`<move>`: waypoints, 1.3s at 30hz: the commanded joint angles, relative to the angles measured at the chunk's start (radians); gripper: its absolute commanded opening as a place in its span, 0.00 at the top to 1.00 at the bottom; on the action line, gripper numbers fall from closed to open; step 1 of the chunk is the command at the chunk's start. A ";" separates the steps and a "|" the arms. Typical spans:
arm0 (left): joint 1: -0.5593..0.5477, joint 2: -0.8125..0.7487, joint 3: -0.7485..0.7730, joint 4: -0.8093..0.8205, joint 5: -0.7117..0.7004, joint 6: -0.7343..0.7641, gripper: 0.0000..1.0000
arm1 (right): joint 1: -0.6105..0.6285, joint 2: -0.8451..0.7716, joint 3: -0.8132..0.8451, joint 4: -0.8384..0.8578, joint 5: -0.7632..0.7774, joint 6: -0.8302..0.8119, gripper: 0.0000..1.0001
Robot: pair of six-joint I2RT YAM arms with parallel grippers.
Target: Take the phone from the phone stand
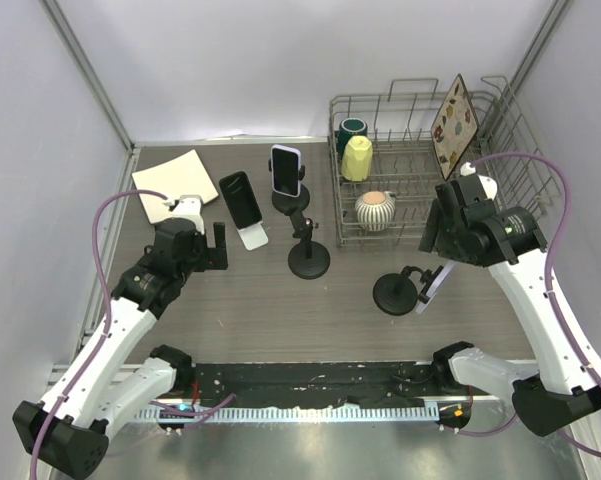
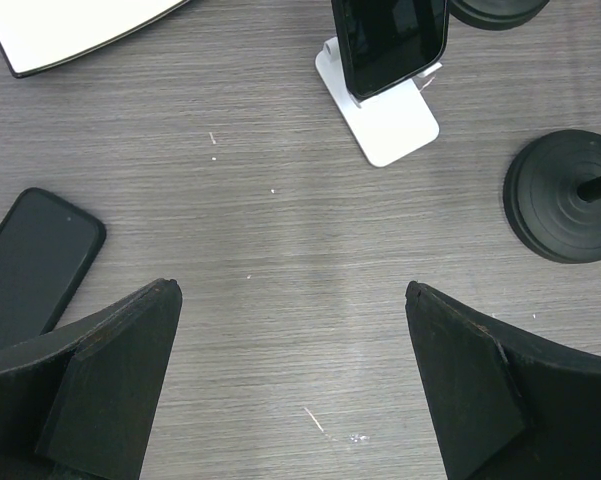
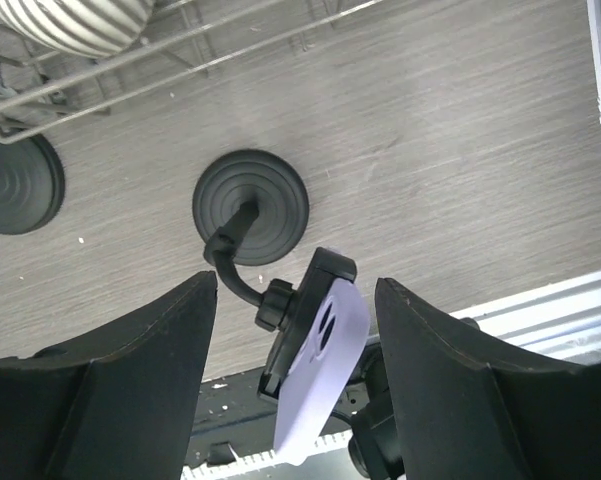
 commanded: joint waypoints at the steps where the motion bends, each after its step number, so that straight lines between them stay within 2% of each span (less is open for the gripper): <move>1: -0.004 -0.020 0.033 0.013 -0.002 0.010 0.00 | -0.009 -0.016 -0.055 -0.148 0.002 -0.018 0.30; 5: -0.006 -0.023 0.031 0.017 0.025 0.011 0.00 | -0.009 -0.004 -0.070 -0.070 -0.173 -0.140 0.34; 12: -0.006 -0.031 0.025 0.023 0.039 0.014 0.00 | -0.008 0.088 -0.035 -0.050 -0.261 -0.277 0.34; 15: -0.006 -0.037 0.024 0.025 0.044 0.014 0.00 | -0.004 0.105 -0.039 -0.033 -0.273 -0.285 0.34; 20: -0.009 -0.040 0.022 0.028 0.051 0.014 0.00 | -0.004 0.117 -0.001 0.016 -0.238 -0.280 0.33; 24: -0.010 -0.044 0.021 0.028 0.050 0.014 0.00 | -0.004 0.133 0.065 0.047 -0.106 -0.305 0.27; 26: -0.010 -0.044 0.021 0.028 0.048 0.017 0.00 | -0.006 0.139 0.102 0.068 -0.095 -0.334 0.27; 27: -0.010 -0.046 0.021 0.028 0.048 0.018 0.00 | -0.004 0.142 0.114 0.079 -0.110 -0.340 0.27; 29: -0.010 -0.046 0.021 0.028 0.051 0.018 0.00 | -0.004 0.149 0.109 0.122 -0.236 -0.351 0.28; 31: -0.010 -0.046 0.019 0.028 0.051 0.016 0.00 | -0.003 0.159 0.073 0.148 -0.355 -0.360 0.34; 32: -0.010 -0.049 0.019 0.028 0.051 0.017 0.00 | 0.000 0.163 0.060 0.159 -0.458 -0.366 0.35; 39: -0.012 -0.048 0.019 0.031 0.060 0.018 0.00 | 0.032 0.220 -0.016 0.108 -0.440 -0.398 0.37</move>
